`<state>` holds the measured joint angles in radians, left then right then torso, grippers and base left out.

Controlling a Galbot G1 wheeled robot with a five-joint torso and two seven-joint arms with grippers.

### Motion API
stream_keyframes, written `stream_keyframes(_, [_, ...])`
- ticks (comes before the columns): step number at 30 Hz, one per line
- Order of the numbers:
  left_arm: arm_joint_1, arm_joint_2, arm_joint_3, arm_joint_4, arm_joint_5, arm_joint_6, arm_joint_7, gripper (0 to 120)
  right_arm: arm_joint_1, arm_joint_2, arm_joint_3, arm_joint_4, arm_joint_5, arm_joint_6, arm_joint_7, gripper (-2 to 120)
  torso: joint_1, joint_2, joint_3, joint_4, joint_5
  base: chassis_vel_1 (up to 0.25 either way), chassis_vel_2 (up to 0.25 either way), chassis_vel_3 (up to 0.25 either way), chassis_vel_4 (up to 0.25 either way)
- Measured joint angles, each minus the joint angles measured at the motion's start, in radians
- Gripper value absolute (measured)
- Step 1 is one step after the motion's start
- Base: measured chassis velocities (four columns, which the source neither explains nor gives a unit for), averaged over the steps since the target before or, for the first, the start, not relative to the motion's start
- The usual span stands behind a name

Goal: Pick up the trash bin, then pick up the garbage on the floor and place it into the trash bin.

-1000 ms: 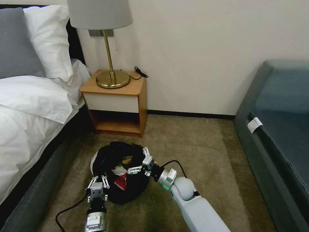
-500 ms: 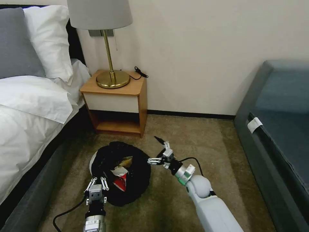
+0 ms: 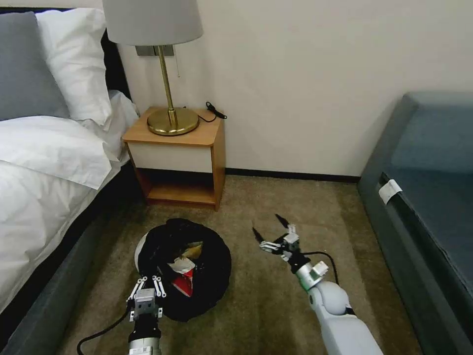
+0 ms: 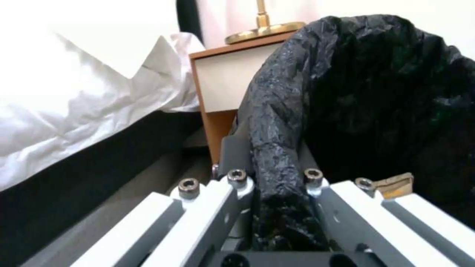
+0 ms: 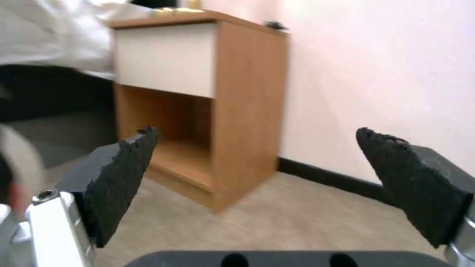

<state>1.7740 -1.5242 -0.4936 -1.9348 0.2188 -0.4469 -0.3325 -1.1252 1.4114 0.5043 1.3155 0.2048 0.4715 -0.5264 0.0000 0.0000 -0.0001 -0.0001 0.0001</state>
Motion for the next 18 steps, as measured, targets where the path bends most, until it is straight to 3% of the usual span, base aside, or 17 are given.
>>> stream_keyframes(7, [-0.001,-0.015,0.002,-0.042,-0.100,0.029,-0.035,4,-0.002,-0.011,0.057,-0.061,0.003,0.034,0.004,100,0.000,0.000,0.000,0.0001,0.0001,0.000,0.000,0.000,0.000])
stream_keyframes(13, [-0.020,-0.029,0.005,-0.080,-0.282,0.107,-0.084,4,-0.018,-0.019,0.089,-0.096,0.021,0.057,0.004,100,0.000,0.000,0.000,0.0001,0.0001,0.000,0.000,0.000,0.000])
stream_keyframes(14, [-0.029,-0.034,0.002,-0.088,-0.350,0.131,-0.097,4,-0.022,-0.022,0.105,-0.102,0.025,0.065,0.003,100,0.000,0.000,0.000,0.0001,-0.0001,0.000,0.000,0.000,0.000])
stream_keyframes(15, [-0.029,-0.034,0.002,-0.088,-0.350,0.131,-0.097,4,-0.022,-0.022,0.105,-0.102,0.025,0.065,0.003,100,0.000,0.000,0.000,0.0001,-0.0001,0.000,0.000,0.000,0.000])
stream_keyframes(18, [-0.047,-0.040,-0.007,-0.102,-0.495,0.162,-0.114,4,-0.035,-0.028,0.125,-0.105,0.025,0.079,0.000,100,0.000,0.000,0.000,0.0001,-0.0001,0.000,0.000,0.000,0.000])
